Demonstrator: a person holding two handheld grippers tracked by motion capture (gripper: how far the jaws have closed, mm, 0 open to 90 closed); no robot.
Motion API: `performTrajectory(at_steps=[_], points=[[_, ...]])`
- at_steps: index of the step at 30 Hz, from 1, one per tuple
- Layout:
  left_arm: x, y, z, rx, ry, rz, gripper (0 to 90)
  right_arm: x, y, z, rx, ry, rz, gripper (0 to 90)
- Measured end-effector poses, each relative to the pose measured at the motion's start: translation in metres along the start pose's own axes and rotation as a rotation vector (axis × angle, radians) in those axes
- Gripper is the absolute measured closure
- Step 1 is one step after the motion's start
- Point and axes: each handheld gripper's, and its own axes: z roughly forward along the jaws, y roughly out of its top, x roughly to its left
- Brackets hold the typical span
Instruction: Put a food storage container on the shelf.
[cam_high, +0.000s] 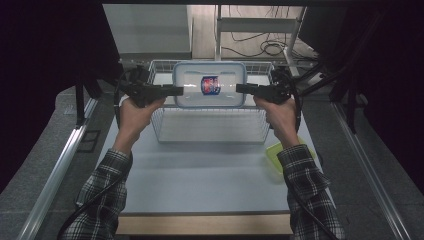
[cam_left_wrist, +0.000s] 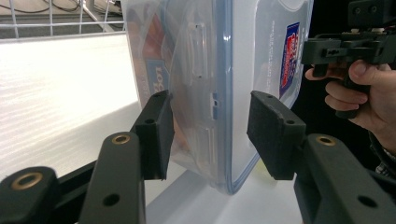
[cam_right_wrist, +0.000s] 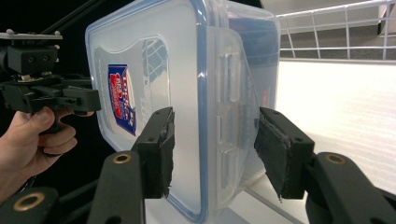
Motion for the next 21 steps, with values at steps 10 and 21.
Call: performTrajectory(at_steps=[10,21], points=[[0.0012,0.0011,0.0008,0.002,-0.002,-0.002,50.7,0.0032,0.0029,0.0004,0.011,-0.032,-0.021,47.2],[0.004,0.005,0.0041,0.011,0.006,-0.018,47.7,0.0016,0.007,0.0034,0.033,-0.066,-0.027,47.8]])
